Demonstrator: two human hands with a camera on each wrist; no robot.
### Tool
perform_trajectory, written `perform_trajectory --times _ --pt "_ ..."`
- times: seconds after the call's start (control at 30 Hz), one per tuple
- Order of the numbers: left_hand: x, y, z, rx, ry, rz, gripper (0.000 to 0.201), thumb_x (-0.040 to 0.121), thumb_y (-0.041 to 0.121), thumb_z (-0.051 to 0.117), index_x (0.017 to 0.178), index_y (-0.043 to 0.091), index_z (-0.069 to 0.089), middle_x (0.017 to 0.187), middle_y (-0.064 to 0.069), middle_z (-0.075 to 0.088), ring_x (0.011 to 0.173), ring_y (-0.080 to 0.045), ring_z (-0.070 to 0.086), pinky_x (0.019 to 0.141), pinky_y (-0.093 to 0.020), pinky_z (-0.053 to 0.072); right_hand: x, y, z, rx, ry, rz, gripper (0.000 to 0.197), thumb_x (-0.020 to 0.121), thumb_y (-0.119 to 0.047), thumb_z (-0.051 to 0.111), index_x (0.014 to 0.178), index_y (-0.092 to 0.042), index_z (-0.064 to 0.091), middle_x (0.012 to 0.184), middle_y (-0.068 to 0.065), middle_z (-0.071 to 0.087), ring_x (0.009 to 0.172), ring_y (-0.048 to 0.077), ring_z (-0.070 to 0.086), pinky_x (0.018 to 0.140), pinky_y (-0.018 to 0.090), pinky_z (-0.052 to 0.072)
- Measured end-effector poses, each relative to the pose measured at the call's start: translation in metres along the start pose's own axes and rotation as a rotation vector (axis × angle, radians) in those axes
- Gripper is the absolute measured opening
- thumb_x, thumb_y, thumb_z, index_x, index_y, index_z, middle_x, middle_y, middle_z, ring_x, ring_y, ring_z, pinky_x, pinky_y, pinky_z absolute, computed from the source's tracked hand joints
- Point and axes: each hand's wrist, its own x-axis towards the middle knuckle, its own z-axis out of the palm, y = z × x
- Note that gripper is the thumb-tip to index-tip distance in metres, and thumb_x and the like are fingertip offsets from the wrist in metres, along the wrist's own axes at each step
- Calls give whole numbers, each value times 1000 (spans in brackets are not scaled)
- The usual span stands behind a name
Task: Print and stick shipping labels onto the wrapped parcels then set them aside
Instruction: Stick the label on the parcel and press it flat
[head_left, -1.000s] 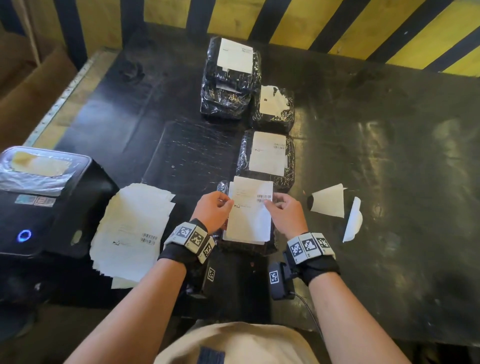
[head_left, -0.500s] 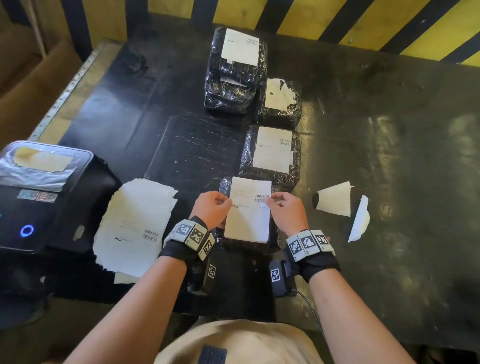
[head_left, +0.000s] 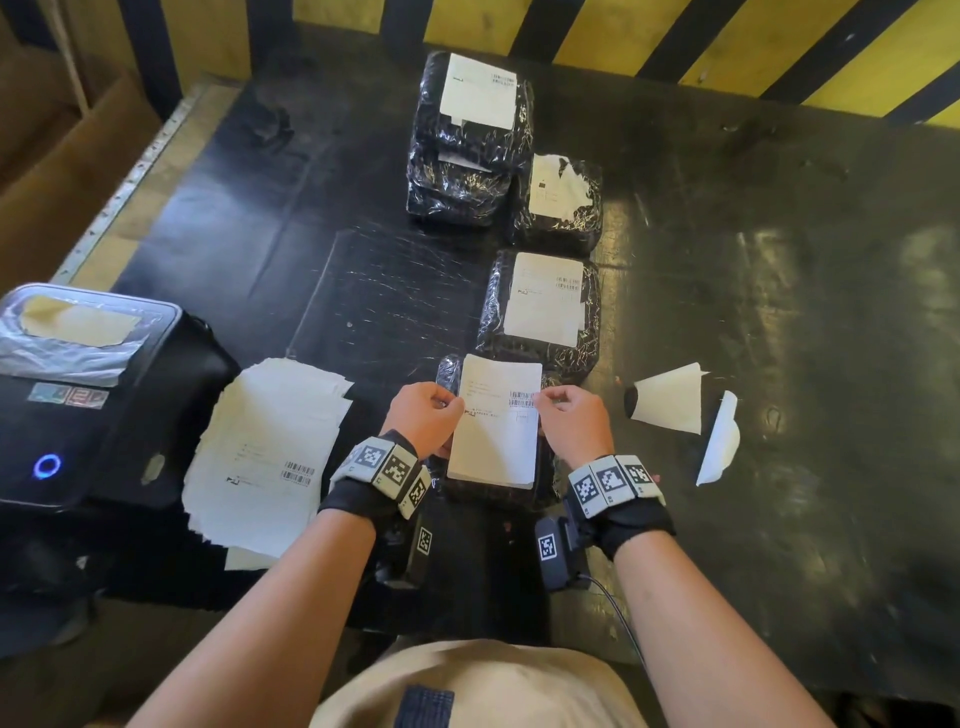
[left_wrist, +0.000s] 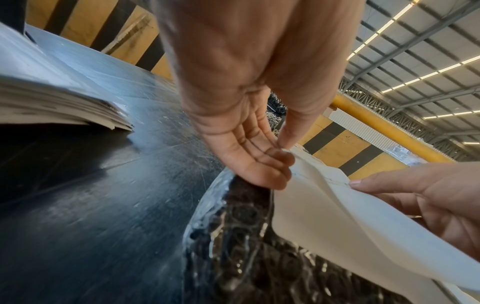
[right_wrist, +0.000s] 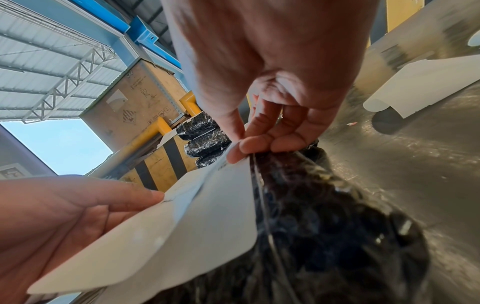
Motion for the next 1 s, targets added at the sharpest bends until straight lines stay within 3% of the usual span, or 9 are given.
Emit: perform_trajectory --times 0.47,0.67,0.87,1.0 --pt "2 -2 1 17 12 0 9 95 24 55 97 16 58 102 -8 69 82 -20 71 68 -39 61 5 -2 3 -9 -4 47 15 89 -27 60 74 -29 60 78 -8 66 78 16 69 76 39 59" --pt "2 -2 0 14 -1 -7 11 95 23 55 99 13 59 104 -9 69 83 -21 71 65 -34 61 5 -1 4 -7 10 46 15 89 -29 60 74 -29 59 74 -11 64 77 14 68 75 37 59" --pt "2 -1 0 25 0 -13 9 95 22 56 96 14 59 103 -9 68 80 -19 70 61 -29 60 7 4 4 4 27 54 9 88 -33 65 86 -25 61 94 -3 67 85 14 65 80 36 57" --pt "3 0 0 46 0 -20 9 95 23 57 94 14 59 101 -9 68 75 -16 68 55 -24 57 5 4 2 -12 27 38 10 88 -30 66 82 -25 60 90 -5 64 85 12 62 79 33 56"
